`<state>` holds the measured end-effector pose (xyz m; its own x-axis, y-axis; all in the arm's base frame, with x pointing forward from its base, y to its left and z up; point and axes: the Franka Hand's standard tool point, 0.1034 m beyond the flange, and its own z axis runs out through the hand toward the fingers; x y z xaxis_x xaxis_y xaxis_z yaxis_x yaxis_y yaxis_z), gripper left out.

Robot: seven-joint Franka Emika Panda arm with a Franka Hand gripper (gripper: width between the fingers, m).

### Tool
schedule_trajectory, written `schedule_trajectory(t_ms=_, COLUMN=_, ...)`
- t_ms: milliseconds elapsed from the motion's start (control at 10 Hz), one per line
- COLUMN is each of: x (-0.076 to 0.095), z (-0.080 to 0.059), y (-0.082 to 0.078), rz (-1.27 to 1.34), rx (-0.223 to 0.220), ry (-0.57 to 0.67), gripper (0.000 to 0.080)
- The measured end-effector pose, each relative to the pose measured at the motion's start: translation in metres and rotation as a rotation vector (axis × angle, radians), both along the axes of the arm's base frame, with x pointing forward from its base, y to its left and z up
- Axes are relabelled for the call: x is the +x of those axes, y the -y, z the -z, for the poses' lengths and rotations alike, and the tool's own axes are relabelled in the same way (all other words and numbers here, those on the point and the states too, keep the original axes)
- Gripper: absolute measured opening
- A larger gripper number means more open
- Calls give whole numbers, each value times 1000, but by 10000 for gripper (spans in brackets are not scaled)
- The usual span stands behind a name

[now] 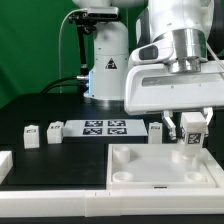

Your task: Assemble one leg

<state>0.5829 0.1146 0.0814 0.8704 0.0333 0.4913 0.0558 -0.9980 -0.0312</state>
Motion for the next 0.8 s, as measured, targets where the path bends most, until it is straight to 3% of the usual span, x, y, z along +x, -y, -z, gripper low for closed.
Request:
schedule_trajectory(t_ms=400, x=23, z=4, y=-12, rz=-15, rx=3, ry=25, gripper=288)
schedule_trajectory(t_ms=800, x=38, z=7, y=-3, rz=-39, rx=-25, ry=116, gripper=288)
